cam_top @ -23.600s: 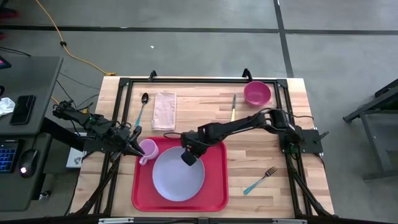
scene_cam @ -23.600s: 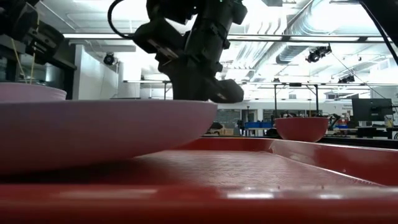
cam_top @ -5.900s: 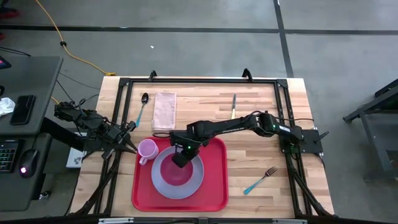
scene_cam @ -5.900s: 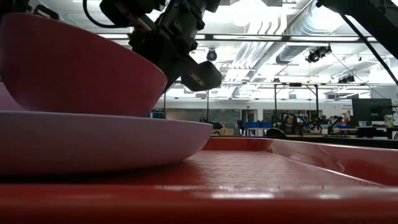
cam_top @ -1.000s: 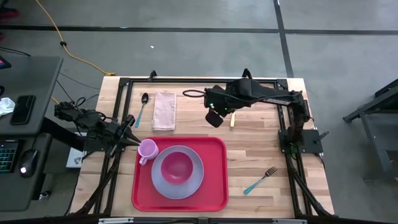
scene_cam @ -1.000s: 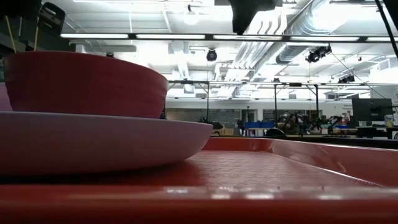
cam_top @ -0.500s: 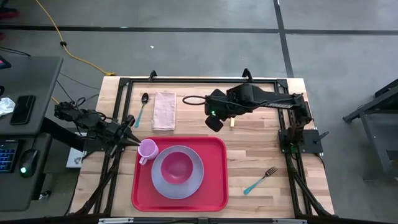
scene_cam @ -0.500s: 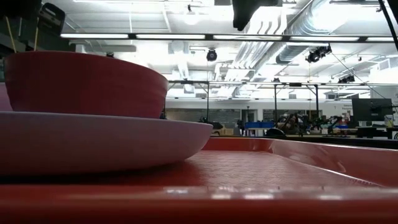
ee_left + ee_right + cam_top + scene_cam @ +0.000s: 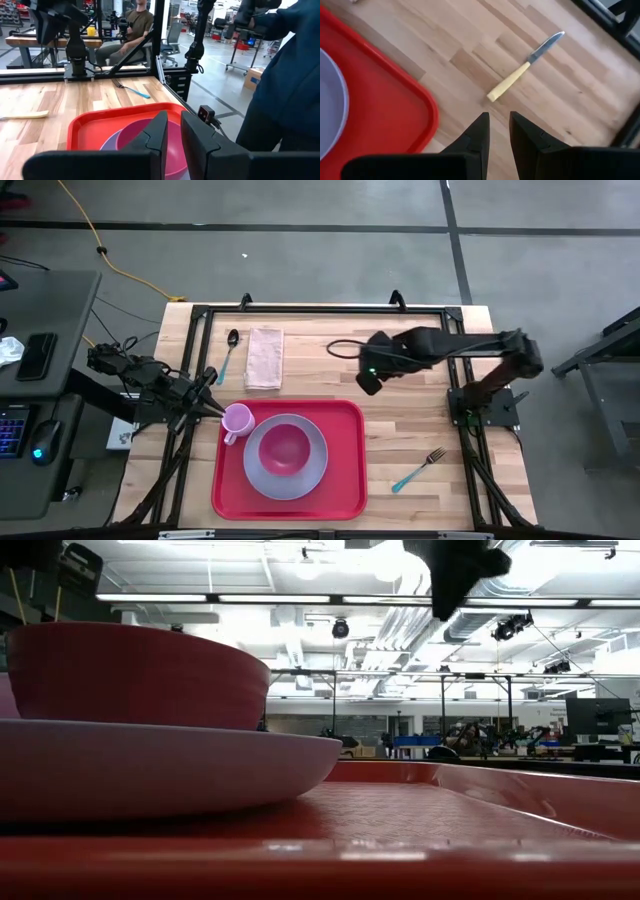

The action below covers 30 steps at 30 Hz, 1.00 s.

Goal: Set up tray
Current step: Put the peach napkin to the right of the purple plate on the orange serving tray

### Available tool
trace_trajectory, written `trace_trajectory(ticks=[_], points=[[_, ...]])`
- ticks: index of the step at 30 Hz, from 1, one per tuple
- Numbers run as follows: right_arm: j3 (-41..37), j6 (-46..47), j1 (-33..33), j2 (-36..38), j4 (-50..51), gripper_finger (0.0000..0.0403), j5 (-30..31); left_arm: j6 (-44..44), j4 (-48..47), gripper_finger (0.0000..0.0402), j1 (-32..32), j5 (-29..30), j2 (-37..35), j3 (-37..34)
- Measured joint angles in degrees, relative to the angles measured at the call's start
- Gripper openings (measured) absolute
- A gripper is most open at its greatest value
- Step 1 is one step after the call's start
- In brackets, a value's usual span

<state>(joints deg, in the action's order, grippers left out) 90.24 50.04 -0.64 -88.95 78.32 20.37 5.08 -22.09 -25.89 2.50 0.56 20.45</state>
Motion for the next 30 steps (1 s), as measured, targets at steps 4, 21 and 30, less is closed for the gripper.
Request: trace_trajectory(ticks=[4,21,30], points=[[-8.69,2.4,-0.13,5.96,-4.67,0.0053,-1.73,-0.02,0.02,0.0085,0.0,0.01,0.02,0.0],[-35.18,6.59,-5.26,21.06,-20.52,0.0053,-9.71,1.2,0.02,0.0085,-0.01,0.98,0.02,0.0],[-43.44,14.16,-10.52,26.33,-27.03,0.0053,-11.02,1.22,0.05,0.0085,0.0,1.01,0.01,-0.02]])
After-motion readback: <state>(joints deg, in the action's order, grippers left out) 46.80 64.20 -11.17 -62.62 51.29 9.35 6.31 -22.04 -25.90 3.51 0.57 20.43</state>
